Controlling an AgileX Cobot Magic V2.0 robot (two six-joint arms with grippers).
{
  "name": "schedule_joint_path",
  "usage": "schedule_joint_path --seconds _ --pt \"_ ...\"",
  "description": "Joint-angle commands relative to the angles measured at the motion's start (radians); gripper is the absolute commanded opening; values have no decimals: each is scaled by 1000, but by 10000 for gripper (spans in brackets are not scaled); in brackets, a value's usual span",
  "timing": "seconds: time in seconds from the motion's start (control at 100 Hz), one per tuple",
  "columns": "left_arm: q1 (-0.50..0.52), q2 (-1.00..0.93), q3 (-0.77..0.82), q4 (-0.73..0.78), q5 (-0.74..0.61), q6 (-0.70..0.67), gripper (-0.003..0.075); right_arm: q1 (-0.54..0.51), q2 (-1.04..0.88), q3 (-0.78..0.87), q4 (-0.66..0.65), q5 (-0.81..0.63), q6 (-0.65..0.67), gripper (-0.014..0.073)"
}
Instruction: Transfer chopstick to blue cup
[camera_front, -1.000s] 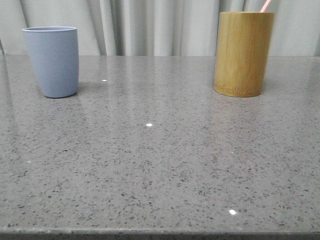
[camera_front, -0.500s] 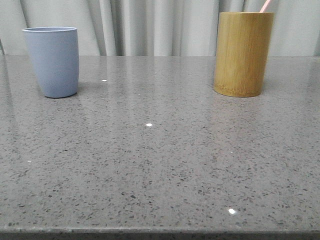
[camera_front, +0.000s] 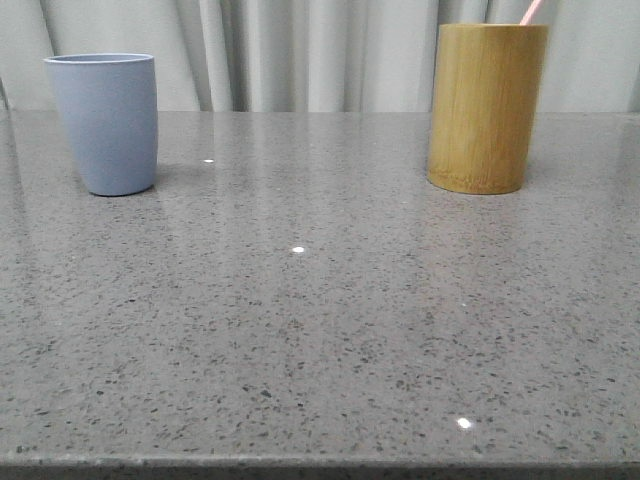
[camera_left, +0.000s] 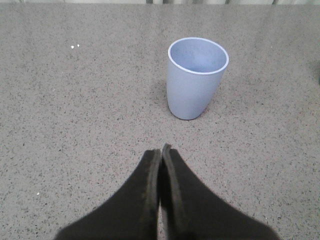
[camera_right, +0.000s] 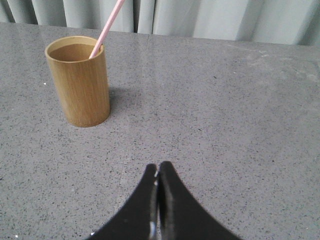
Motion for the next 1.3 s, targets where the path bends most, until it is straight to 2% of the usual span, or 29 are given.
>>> schedule_joint_path --seconds 0.0,0.1,0.21,0.3,0.42,0.47,0.5,0.57,0.73,0.86,1.1,1.29 --pt "1 11 -35 -14 -58 -7 -18 -6 19 -33 -2 -84 -11 -65" --pt "1 11 -35 -14 -58 -7 -7 -6 19 -33 -2 -73 -12 -29" --pt "1 11 -35 -14 -55 -7 71 -6 19 -33 -2 -69 -12 125" --pt "1 11 -35 -14 -54 -7 200 -6 19 -33 -2 -69 -12 300" --pt "1 11 -35 -14 -54 -7 447 -6 19 -33 -2 -71 -12 498" --pt "1 11 -35 -14 -54 -7 573 -6 19 -33 -2 -72 -12 544" --pt "1 11 -35 -14 -54 -7 623 -6 19 -33 -2 -73 -12 559" --pt "1 11 -35 -14 -54 -7 691 -6 19 -33 -2 -73 -12 563" --pt "1 14 -41 -15 -79 -7 691 -6 19 -33 -2 -74 -12 563" --pt "1 74 -115 -18 -75 9 675 -6 19 -33 -2 -81 -12 563" --pt "1 304 -325 -130 -47 86 627 -6 19 -33 -2 -99 -12 563" --pt "1 522 -469 -132 -7 91 627 -6 19 -33 -2 -92 -12 563"
